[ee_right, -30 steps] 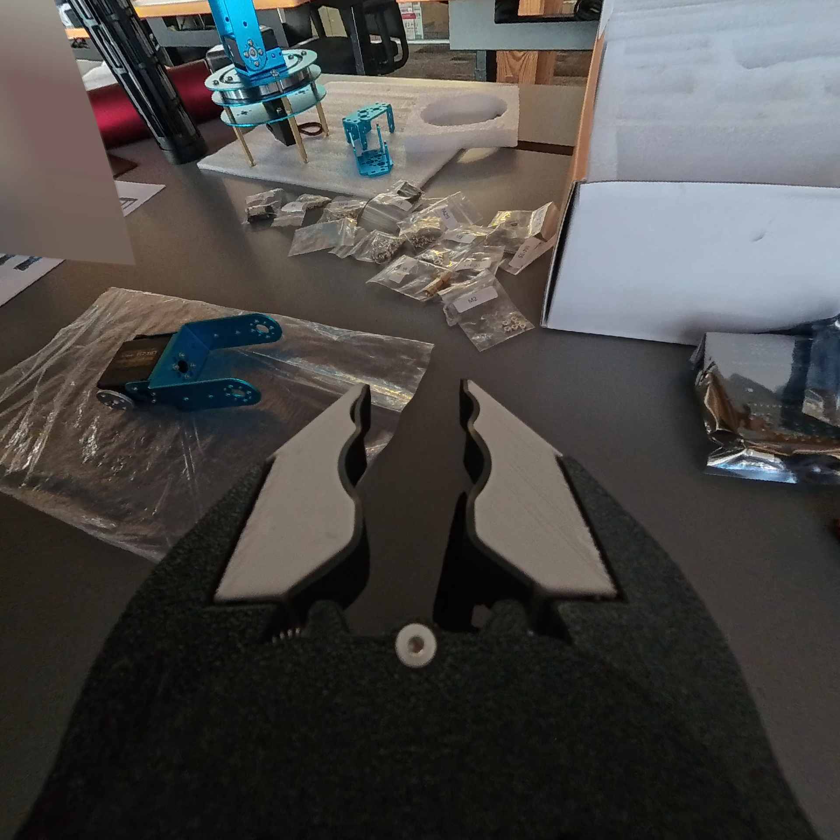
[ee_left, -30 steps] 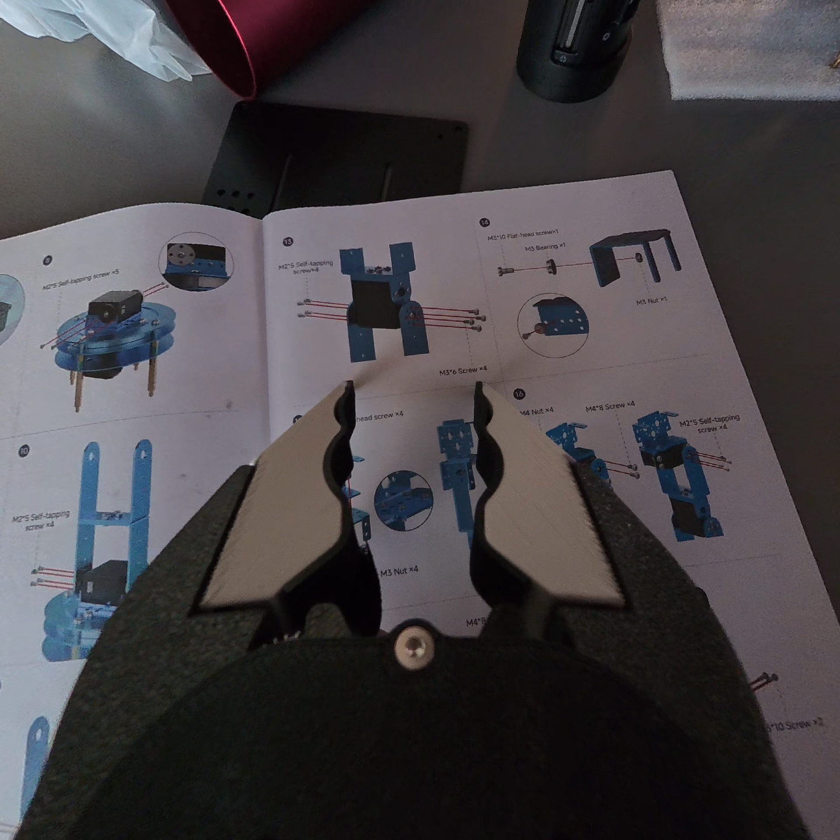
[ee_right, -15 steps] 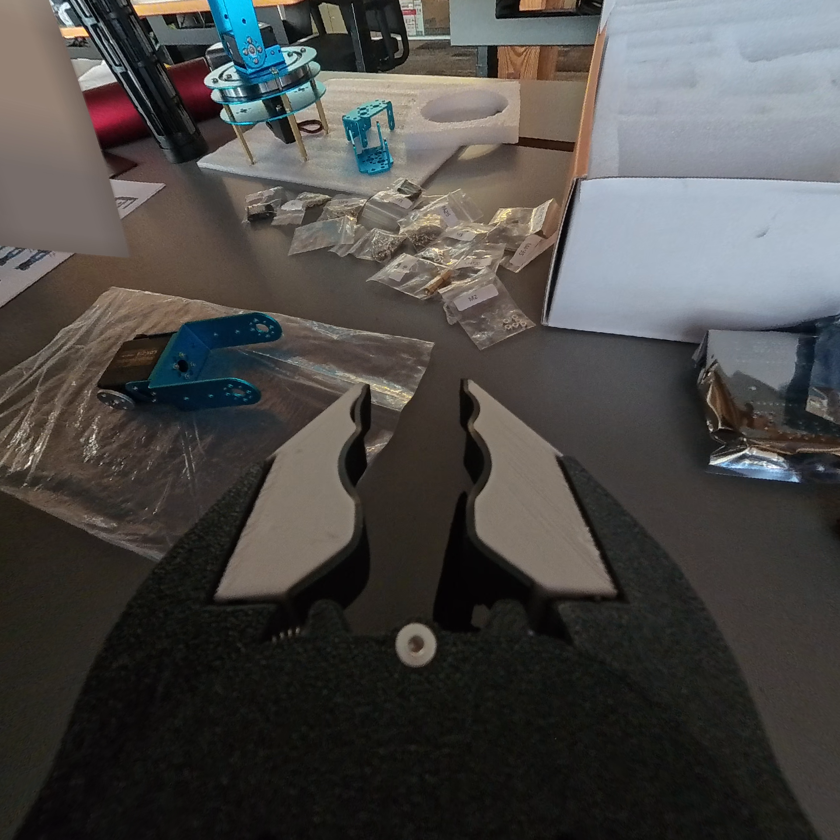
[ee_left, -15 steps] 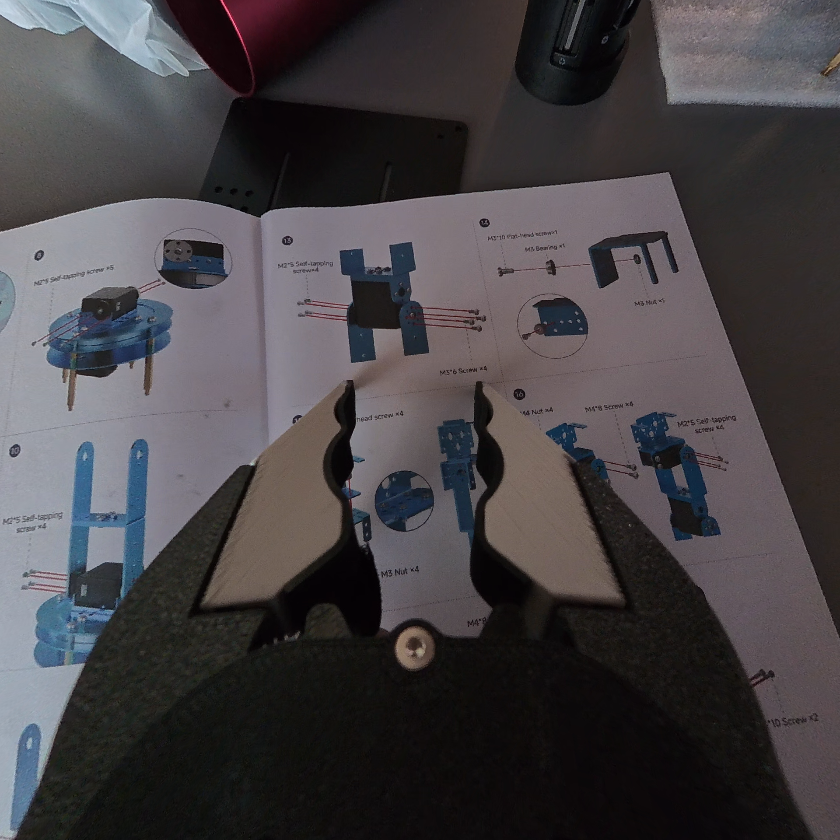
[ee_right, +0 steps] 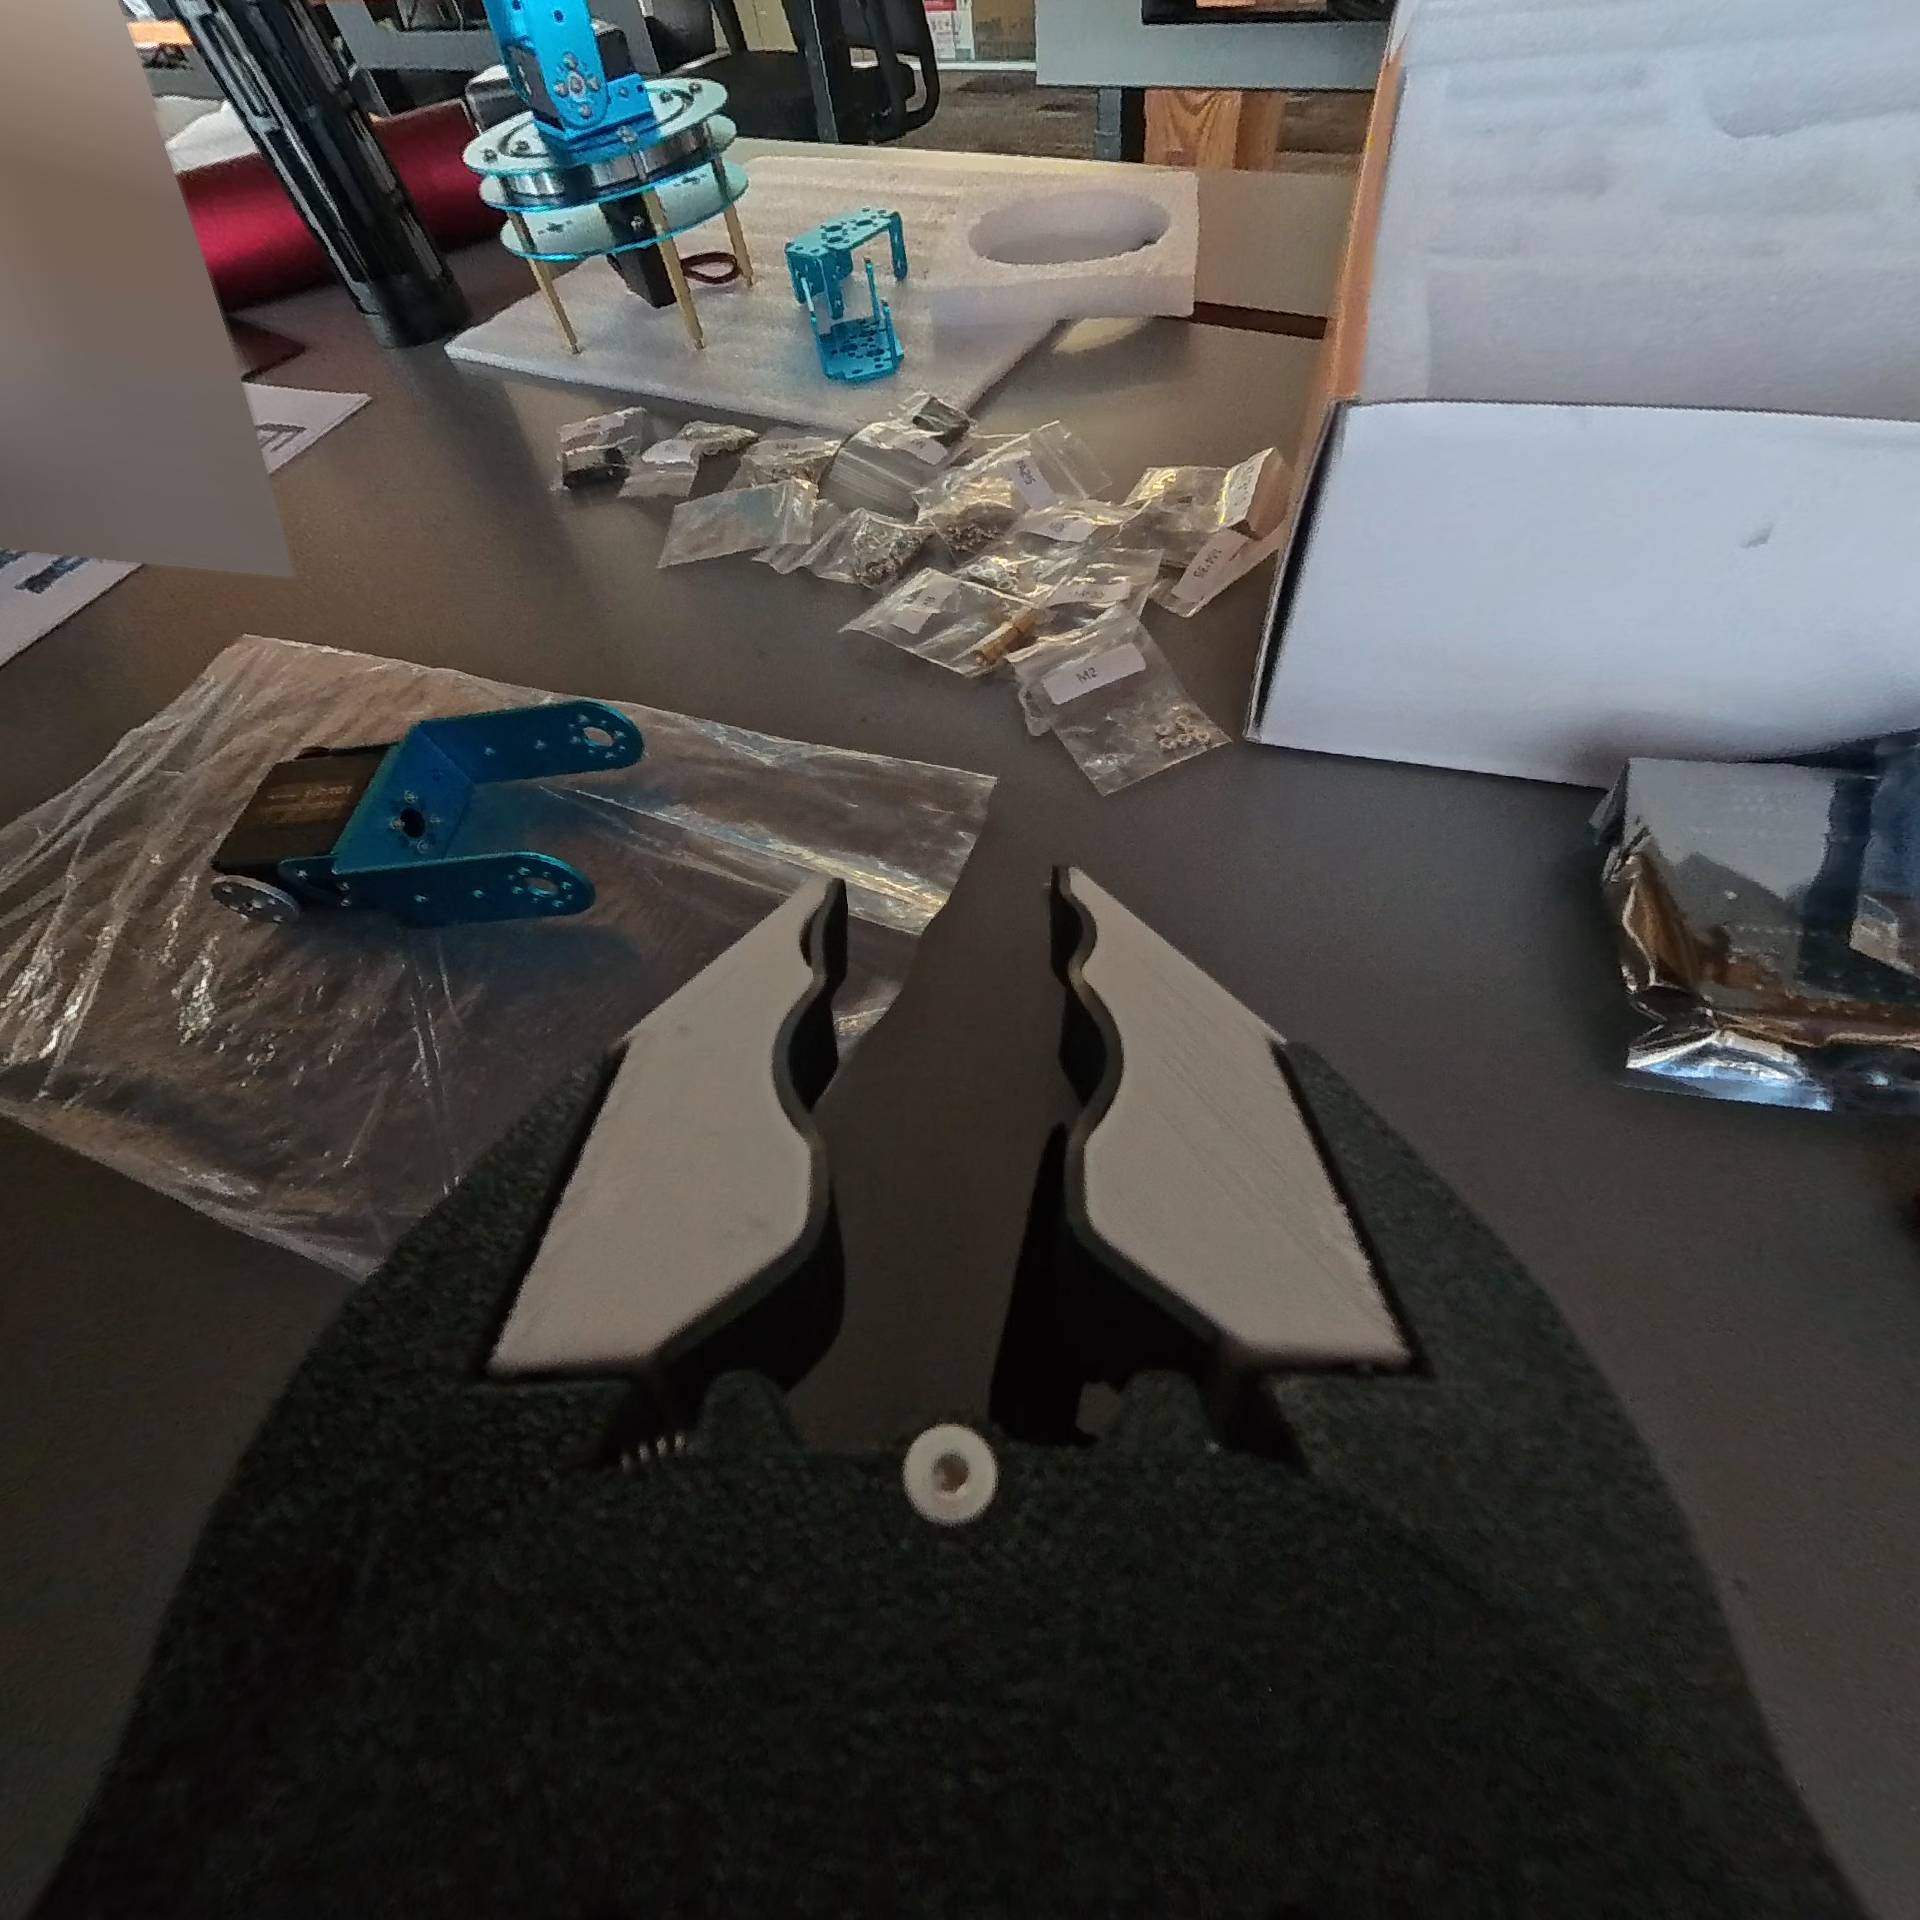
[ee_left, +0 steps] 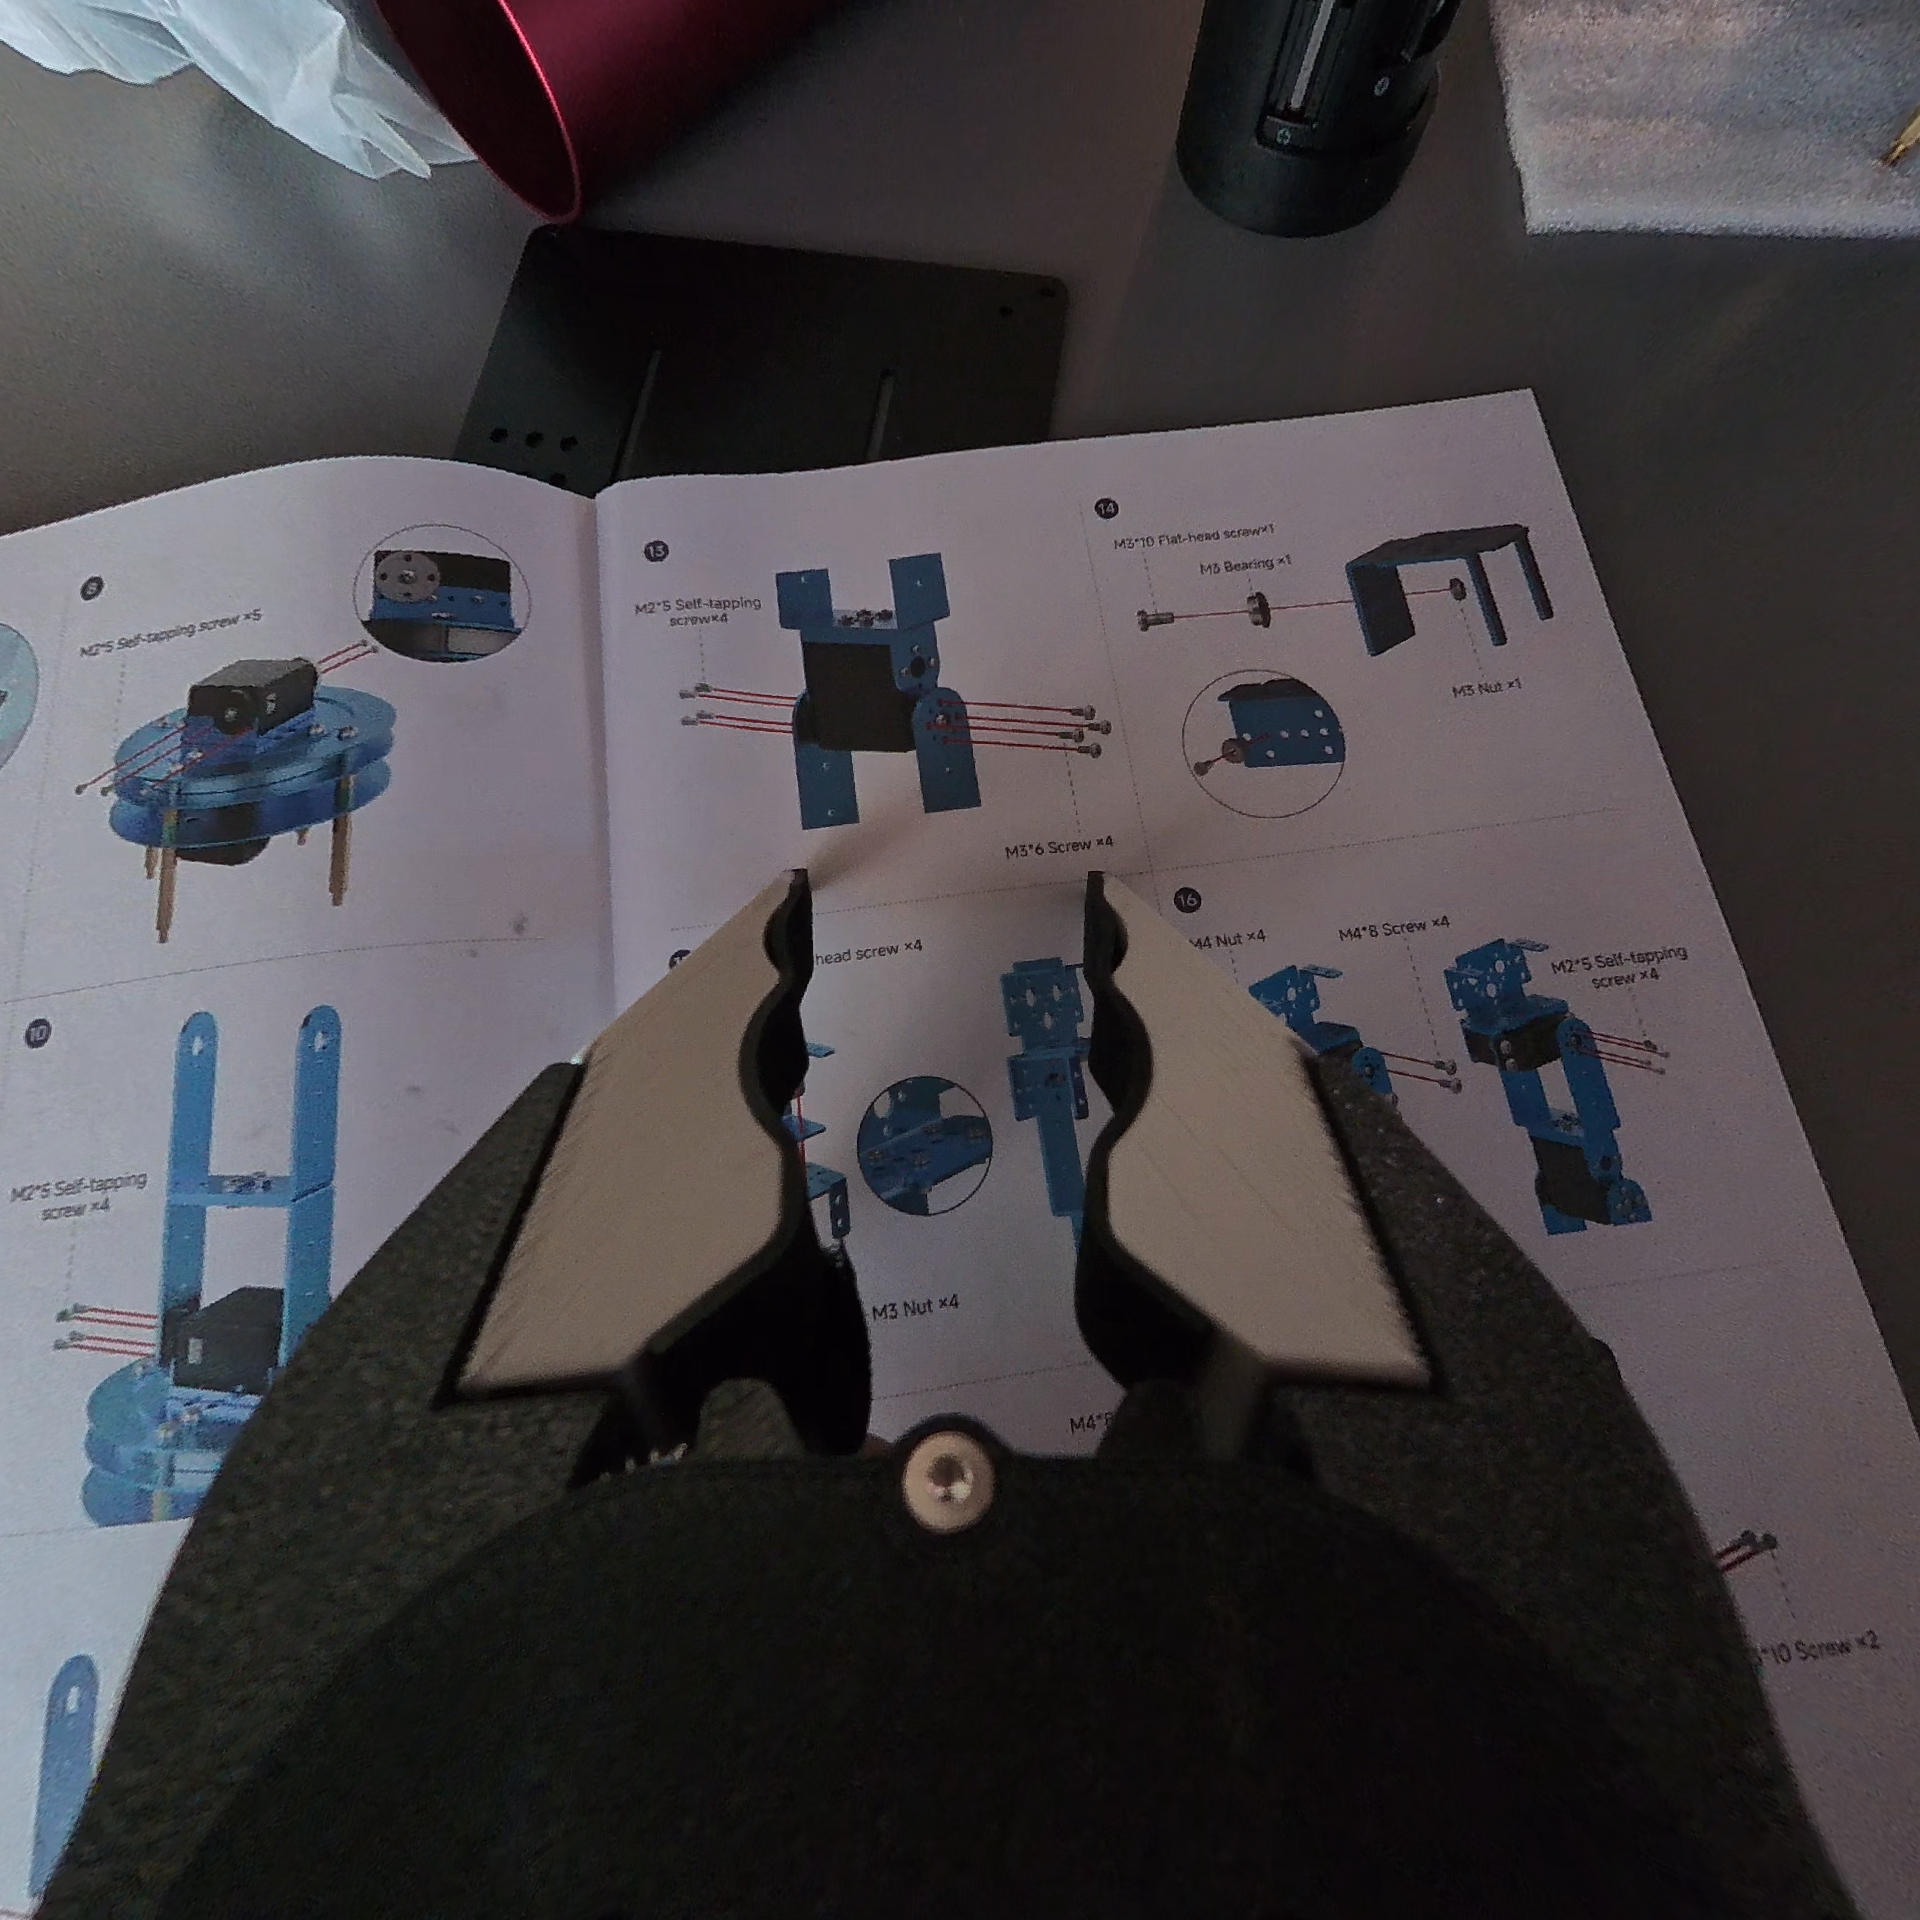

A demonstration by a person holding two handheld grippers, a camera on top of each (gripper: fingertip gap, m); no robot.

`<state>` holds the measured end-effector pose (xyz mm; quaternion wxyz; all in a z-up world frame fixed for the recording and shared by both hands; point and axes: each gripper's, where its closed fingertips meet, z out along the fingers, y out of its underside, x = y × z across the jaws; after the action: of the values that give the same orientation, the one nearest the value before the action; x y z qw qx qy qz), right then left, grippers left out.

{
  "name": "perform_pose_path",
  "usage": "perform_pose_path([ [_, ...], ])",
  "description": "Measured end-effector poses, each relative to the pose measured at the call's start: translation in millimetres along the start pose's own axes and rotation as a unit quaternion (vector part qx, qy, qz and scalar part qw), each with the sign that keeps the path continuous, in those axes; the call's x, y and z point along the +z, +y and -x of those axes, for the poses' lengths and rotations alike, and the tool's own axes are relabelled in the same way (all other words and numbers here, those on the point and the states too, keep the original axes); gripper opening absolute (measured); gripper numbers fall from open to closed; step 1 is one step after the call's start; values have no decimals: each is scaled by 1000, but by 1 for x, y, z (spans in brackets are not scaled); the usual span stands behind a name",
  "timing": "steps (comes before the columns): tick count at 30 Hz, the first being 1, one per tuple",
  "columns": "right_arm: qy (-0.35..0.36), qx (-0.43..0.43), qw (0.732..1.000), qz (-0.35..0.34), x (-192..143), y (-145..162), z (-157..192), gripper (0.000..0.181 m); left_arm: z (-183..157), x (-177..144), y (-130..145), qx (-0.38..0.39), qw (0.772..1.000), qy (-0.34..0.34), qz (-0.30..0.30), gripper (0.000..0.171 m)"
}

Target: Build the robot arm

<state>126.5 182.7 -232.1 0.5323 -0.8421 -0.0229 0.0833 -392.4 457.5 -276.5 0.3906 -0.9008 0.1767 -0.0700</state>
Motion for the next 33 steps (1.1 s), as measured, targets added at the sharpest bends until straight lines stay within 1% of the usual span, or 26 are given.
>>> perform_pose_path([
  [5,15,-44,999,-5,-2,-3,6,38,0,0,0,1,1000,1,-1,52],
  [10,46,-94,993,-56,-15,-21,11,39,0,0,1,4,1000,2,-2,52],
  [12,50,-105,990,-80,-22,-29,16,42,0,0,1,4,1000,2,-2,52],
  [15,42,-112,987,-105,-28,-35,26,46,0,0,0,4,1000,2,-2,52],
  [21,22,-130,986,-104,-27,-33,41,45,-3,2,-3,14,1000,17,-4,52],
  [24,1,-112,989,-94,-22,-33,41,45,-6,4,-6,32,999,21,-1,52],
  [26,-23,-102,991,-85,-20,-44,43,50,-9,6,-7,44,999,24,-2,52],
  [28,-43,-118,990,-64,-17,-63,46,49,-9,5,-7,42,999,29,3,52],
  [30,-30,-157,986,-42,-12,-89,40,48,-14,2,-8,39,998,39,9,58],
  [31,-31,-176,983,-31,-8,-104,40,48,-20,-2,-12,39,998,45,7,58],
  [32,-37,-187,982,-17,-2,-117,40,48,-28,-11,-21,44,998,52,-8,58],
  [33,-42,-189,981,-1,7,-129,40,50,-42,-22,-36,55,996,64,-36,58],
])
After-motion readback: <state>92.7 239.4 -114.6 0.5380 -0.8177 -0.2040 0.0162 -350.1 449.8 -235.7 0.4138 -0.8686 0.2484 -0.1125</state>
